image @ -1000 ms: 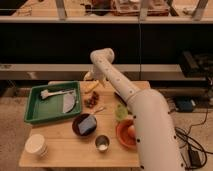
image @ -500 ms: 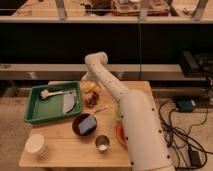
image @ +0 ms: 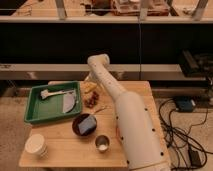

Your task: Place banana in table surface

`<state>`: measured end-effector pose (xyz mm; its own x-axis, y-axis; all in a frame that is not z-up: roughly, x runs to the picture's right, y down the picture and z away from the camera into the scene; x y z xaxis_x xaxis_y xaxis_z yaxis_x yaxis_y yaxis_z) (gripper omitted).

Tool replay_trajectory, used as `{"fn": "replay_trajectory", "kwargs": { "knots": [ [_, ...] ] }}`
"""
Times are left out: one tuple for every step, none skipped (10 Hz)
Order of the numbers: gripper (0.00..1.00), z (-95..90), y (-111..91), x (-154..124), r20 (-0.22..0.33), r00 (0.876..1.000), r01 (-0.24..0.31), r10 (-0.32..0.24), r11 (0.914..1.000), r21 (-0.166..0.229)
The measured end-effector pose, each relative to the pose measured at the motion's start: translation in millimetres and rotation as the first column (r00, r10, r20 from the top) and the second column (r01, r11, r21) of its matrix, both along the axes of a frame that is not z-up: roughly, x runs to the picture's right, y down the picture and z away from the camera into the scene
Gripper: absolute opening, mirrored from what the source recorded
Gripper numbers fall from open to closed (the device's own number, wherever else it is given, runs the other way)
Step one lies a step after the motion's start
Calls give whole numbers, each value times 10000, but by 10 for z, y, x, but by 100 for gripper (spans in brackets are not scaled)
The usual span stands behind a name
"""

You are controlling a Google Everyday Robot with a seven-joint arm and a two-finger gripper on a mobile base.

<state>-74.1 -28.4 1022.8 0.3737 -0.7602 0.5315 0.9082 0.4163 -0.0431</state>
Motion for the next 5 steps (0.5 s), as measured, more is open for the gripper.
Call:
{"fn": "replay_trajectory", "kwargs": {
  "knots": [
    [80,19,9,-7,-29,10000,94,-94,10000,-22],
    [74,38,13,-27,-65,9996,272,-272,9996,-36],
    [66,45,13,-19,-96,9994,340,-340,9994,-34],
    [58,45,6,-12,-113,9992,378,-379,9993,-30],
    [49,46,3,-3,-128,9991,410,-410,9992,-31]
  ]
}}
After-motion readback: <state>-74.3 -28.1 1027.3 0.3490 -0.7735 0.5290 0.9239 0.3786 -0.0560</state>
